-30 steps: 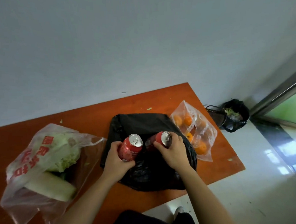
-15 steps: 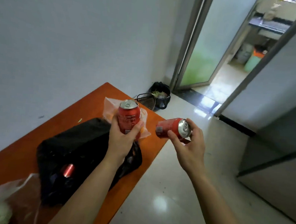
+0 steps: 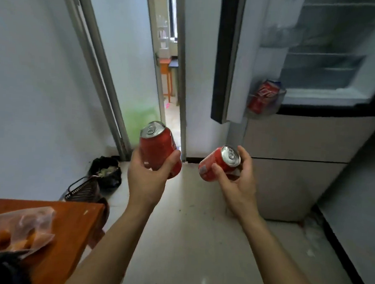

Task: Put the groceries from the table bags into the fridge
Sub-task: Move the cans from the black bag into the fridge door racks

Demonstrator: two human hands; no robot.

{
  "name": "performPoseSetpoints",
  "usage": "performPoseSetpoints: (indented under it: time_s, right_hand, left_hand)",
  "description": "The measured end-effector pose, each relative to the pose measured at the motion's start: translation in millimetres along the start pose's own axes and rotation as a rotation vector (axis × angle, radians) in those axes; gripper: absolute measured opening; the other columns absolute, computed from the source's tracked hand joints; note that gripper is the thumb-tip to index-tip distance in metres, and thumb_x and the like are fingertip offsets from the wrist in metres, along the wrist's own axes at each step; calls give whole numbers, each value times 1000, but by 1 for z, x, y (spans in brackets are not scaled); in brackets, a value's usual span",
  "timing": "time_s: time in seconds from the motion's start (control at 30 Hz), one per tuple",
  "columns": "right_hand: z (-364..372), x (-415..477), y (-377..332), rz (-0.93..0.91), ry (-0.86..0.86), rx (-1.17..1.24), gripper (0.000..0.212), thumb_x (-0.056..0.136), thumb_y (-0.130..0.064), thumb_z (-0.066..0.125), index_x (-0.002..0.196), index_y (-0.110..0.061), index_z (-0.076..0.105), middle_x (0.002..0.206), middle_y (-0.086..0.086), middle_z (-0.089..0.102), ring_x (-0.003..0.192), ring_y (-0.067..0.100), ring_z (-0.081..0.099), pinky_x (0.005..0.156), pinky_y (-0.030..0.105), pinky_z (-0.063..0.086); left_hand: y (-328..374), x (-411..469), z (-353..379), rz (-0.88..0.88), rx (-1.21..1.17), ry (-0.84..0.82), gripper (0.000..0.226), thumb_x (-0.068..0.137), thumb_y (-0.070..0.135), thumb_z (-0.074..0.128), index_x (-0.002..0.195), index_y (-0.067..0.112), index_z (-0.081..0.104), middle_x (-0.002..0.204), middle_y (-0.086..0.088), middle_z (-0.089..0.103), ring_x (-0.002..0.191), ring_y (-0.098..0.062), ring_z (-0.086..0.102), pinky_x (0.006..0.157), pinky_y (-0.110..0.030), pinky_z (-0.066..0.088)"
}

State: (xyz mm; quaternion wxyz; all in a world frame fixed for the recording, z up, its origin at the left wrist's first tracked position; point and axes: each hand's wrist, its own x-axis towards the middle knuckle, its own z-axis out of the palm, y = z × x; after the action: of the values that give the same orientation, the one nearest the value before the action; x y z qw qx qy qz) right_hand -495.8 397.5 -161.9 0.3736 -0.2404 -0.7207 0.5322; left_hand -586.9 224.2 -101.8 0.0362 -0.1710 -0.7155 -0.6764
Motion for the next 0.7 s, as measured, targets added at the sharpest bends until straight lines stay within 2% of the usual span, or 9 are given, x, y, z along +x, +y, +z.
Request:
performPoseSetpoints:
  time_s: [0.07, 0.13, 0.27, 0.33, 0.5, 0.63, 0.7]
  right_hand:
    - [-52, 23, 4, -30, 40, -25, 75, 83, -40, 79, 143, -46, 35, 134, -12, 57, 113, 13, 63, 94, 44, 57]
    - [-98, 46, 4, -59, 88, -46, 74, 83, -40, 78, 144, -44, 36, 131, -14, 58, 113, 9, 62, 95, 41, 57]
    - [-170, 92, -4, -136, 169, -34, 66, 85, -37, 77, 140, -43, 41, 119, -27, 56, 108, -8, 59, 89, 21, 55]
    - [-196, 119, -10, -166, 183, -27, 65, 86, -37, 77, 140, -42, 42, 119, -29, 55, 107, -14, 56, 85, 13, 52]
    - [-238, 203, -37, -290, 224, -16, 60, 88, -36, 74, 141, -34, 45, 115, -30, 54, 107, -12, 56, 90, 23, 54]
    - [-253, 280, -73, -423, 266, 27, 51, 91, -32, 73, 135, -30, 47, 113, -26, 55, 104, -17, 54, 85, 10, 49]
    - [-254, 322, -92, -456, 270, 87, 48, 91, -29, 73, 131, -32, 46, 118, -18, 57, 108, -10, 57, 90, 12, 50]
  left_hand:
    - [16, -4, 54, 62, 11, -53, 79, 61, 61, 81, 130, 32, 56, 117, 10, 66, 110, -11, 62, 94, -35, 53]
    - [35, -6, 103, 109, 9, -106, 78, 63, 55, 80, 133, 30, 54, 118, 10, 64, 110, -10, 61, 92, -32, 54]
    - [75, 8, 184, 202, -13, -180, 66, 74, 38, 82, 130, 32, 49, 118, 12, 62, 110, -4, 59, 88, -21, 52]
    - [92, 25, 216, 247, -38, -206, 65, 74, 37, 83, 130, 31, 49, 118, 12, 63, 109, -3, 61, 90, -25, 54]
    - [137, 78, 285, 382, -50, -180, 70, 75, 43, 82, 134, 32, 47, 123, 14, 58, 111, -2, 58, 91, -25, 52]
    - [169, 128, 330, 461, -115, -112, 63, 78, 39, 81, 130, 31, 47, 122, 12, 57, 111, -3, 56, 93, -22, 48]
    - [184, 153, 348, 489, -129, -69, 61, 78, 36, 82, 128, 30, 47, 119, 14, 56, 108, 2, 56, 87, -14, 47]
